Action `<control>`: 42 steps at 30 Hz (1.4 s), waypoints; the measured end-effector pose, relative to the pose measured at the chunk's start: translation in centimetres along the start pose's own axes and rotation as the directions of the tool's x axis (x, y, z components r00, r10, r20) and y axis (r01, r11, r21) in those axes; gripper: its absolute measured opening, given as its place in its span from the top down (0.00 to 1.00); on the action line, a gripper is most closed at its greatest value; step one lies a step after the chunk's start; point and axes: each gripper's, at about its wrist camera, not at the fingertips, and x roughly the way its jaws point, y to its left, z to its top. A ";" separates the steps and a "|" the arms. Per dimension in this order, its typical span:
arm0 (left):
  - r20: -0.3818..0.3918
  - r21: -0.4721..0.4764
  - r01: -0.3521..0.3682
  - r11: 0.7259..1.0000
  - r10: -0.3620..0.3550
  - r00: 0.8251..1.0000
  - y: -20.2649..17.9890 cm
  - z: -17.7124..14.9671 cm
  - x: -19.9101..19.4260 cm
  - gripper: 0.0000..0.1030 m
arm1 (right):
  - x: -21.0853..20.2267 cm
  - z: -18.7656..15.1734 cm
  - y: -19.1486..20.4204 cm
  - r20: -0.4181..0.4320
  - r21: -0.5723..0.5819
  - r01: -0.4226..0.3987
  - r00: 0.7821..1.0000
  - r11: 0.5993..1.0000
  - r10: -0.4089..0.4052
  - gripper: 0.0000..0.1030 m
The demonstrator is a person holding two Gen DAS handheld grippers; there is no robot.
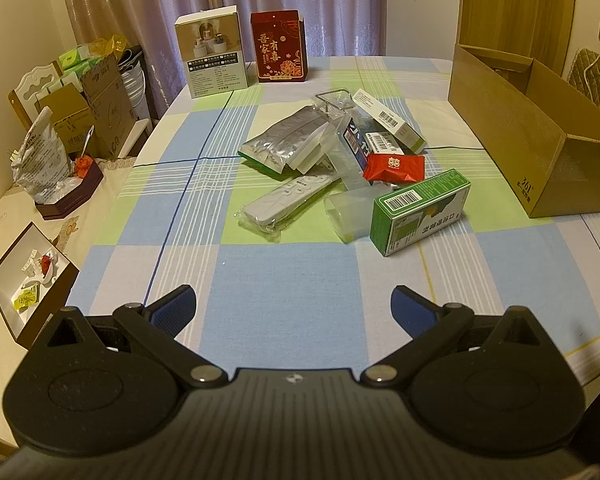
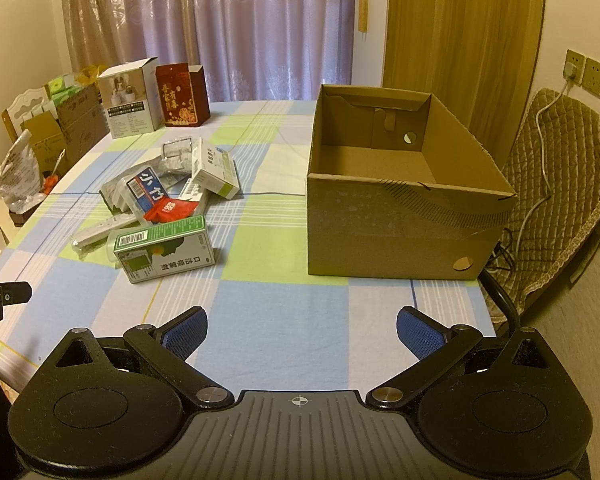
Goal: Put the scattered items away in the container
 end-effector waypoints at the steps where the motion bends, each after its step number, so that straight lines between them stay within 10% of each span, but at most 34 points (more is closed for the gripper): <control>1: 0.000 -0.001 0.000 1.000 0.000 1.000 0.0 0.0 0.0 0.01 | 0.0 0.0 0.0 -0.001 -0.001 0.000 1.000 1.000 0.000 0.00; 19: -0.001 -0.003 0.001 1.000 -0.001 1.000 0.1 0.0 0.0 0.01 | 0.1 0.0 0.1 -0.003 -0.004 -0.002 1.000 1.000 0.002 0.00; 31: 0.042 0.003 0.029 1.000 -0.029 0.999 1.1 1.8 -0.3 0.01 | 0.5 1.3 1.8 0.083 -0.057 -0.192 0.977 0.980 0.196 0.00; 42: 0.047 -0.038 0.074 0.997 -0.072 0.996 5.7 5.5 3.0 0.01 | 7.1 2.7 7.1 -0.025 -0.142 -0.249 0.969 0.958 0.248 0.00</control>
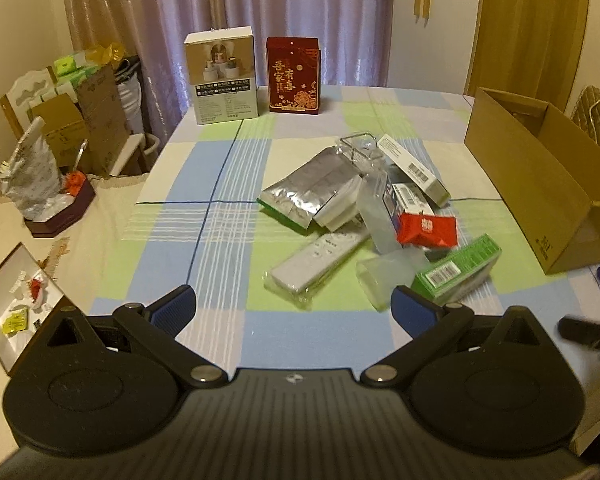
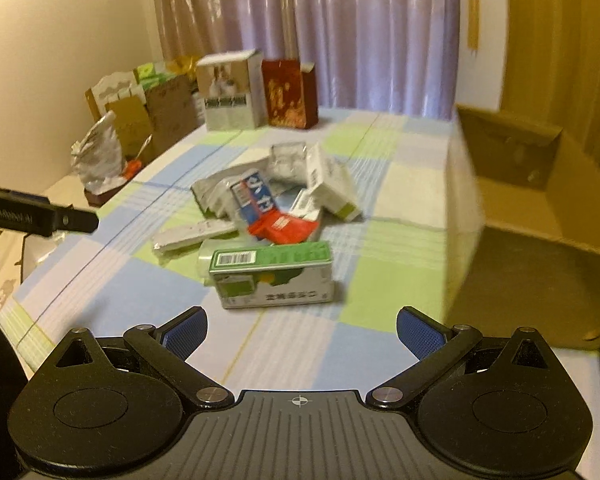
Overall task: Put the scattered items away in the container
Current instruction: 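Reach down and grasp the green-and-white medicine box with the right gripper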
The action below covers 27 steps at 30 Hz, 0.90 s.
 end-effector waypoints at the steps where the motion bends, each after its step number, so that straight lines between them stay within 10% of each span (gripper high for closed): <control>1: -0.003 0.003 0.016 1.000 -0.016 1.000 0.1 0.3 0.5 0.01 | 0.7 0.1 0.1 -0.016 -0.002 0.006 1.000 1.000 -0.006 0.00; 8: -0.074 0.202 0.058 0.978 -0.044 0.996 -2.3 0.9 6.3 0.01 | 5.4 0.1 0.2 -0.098 -0.076 0.047 0.994 0.996 -0.054 0.00; 18: -0.083 0.493 0.123 0.861 -0.094 0.992 -6.5 0.4 13.0 0.01 | 6.6 -1.7 -1.6 -0.108 -0.054 0.050 0.993 0.997 -0.056 0.00; 27: -0.132 0.491 0.292 0.821 -0.261 0.956 -8.0 -1.0 12.1 0.01 | 6.8 -1.5 -3.1 -0.076 0.081 0.035 0.997 0.996 -0.029 0.00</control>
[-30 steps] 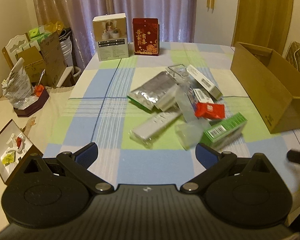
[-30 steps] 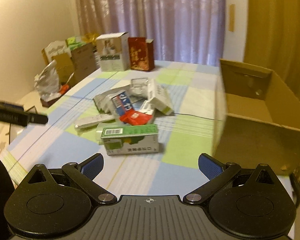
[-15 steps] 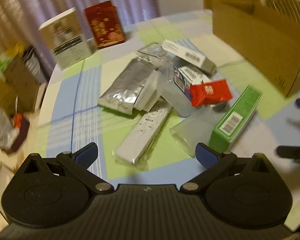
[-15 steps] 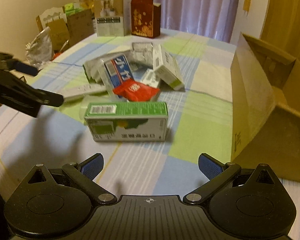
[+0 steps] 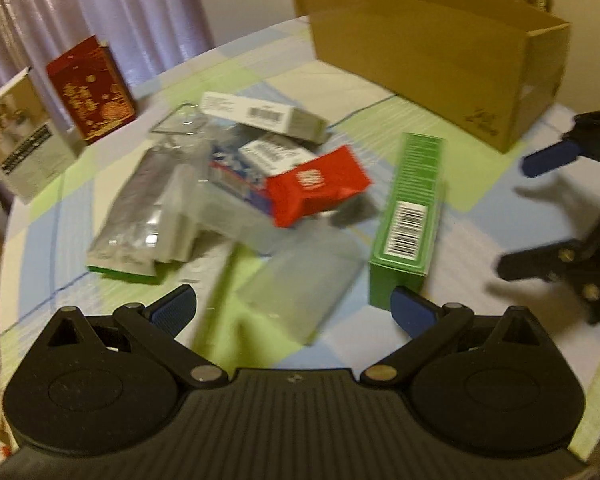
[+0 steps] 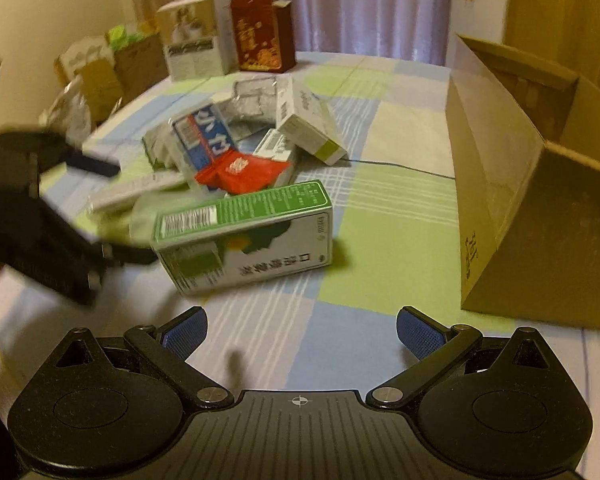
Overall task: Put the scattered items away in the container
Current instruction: 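Reach down and grasp the green-and-white medicine box with the right gripper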
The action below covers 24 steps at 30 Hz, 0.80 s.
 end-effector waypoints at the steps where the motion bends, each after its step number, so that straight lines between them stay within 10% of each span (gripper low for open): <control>1: 0.006 0.008 0.014 1.000 -0.014 1.000 -0.4 -0.1 -0.1 0.01 | -0.2 0.1 -0.2 0.008 0.027 -0.001 1.000 1.000 0.001 0.00; 5: 0.012 0.034 0.039 0.999 -0.039 0.999 -1.3 -0.2 -0.7 0.01 | -1.2 1.1 -0.5 0.032 0.145 -0.017 0.999 0.989 0.012 0.00; 14: 0.014 -0.146 -0.146 0.979 0.150 0.989 3.7 -1.5 -3.4 0.01 | 2.5 4.3 2.7 -0.041 0.331 0.000 0.999 0.944 0.014 0.00; 24: -0.004 -0.350 -0.174 0.920 0.184 0.983 7.9 -5.0 -3.3 0.01 | 6.1 5.2 4.1 -0.093 0.285 0.104 0.992 0.953 -0.080 0.00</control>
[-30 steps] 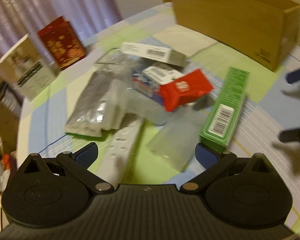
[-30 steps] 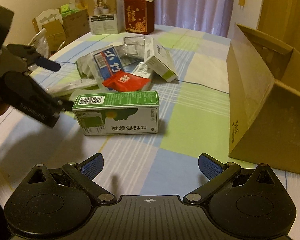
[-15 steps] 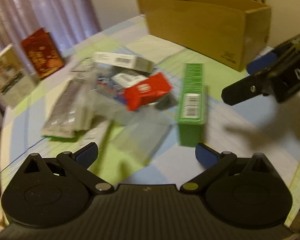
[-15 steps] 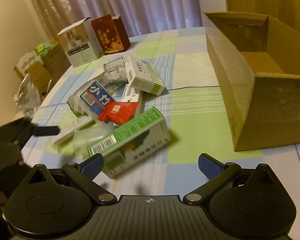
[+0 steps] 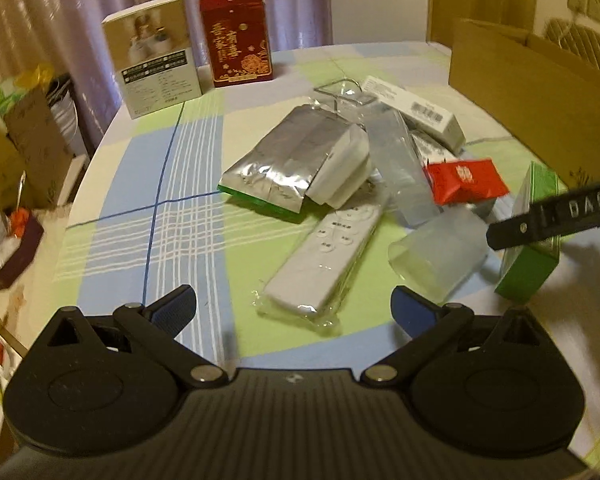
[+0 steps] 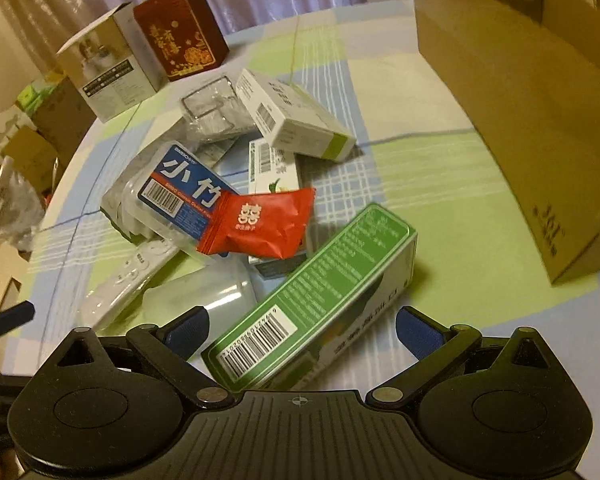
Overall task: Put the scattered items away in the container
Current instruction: 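Reach down and grasp the green-and-white medicine box with the right gripper, then grasp the clear plastic cup with the left gripper while the right gripper holds the green box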
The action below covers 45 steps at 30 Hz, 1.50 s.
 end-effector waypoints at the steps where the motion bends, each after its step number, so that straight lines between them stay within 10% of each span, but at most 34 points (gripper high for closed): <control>1: 0.010 -0.006 0.008 1.000 -0.008 1.000 0.1 0.0 -0.1 0.01 | -0.2 0.0 0.0 0.005 -0.013 0.006 1.000 1.000 -0.006 0.06; 7: 0.042 0.035 0.049 0.998 -0.051 0.998 -2.2 0.4 -0.2 0.01 | -1.5 0.0 -0.9 0.002 -0.100 0.035 0.999 0.994 -0.035 0.36; 14: 0.034 0.030 0.082 0.996 -0.083 0.996 -5.4 0.8 -0.5 0.01 | -1.2 -0.1 -2.8 -0.026 -0.179 0.033 0.999 0.983 -0.039 0.38; 16: 0.026 0.020 0.084 0.996 -0.085 0.996 -5.9 1.0 -0.4 0.01 | -1.0 0.0 -3.1 -0.032 -0.206 0.000 0.999 0.979 -0.007 0.67; 35: -0.046 -0.284 -0.135 0.949 0.127 0.991 -11.7 1.9 4.1 0.10 | -5.3 -3.7 -7.8 0.008 -0.294 0.044 0.999 0.955 -0.044 0.68; 45: -0.091 -0.204 -0.137 0.969 0.121 0.988 -12.1 2.0 4.4 0.33 | -5.3 -3.7 -8.2 0.009 -0.302 0.033 0.999 0.953 -0.032 0.67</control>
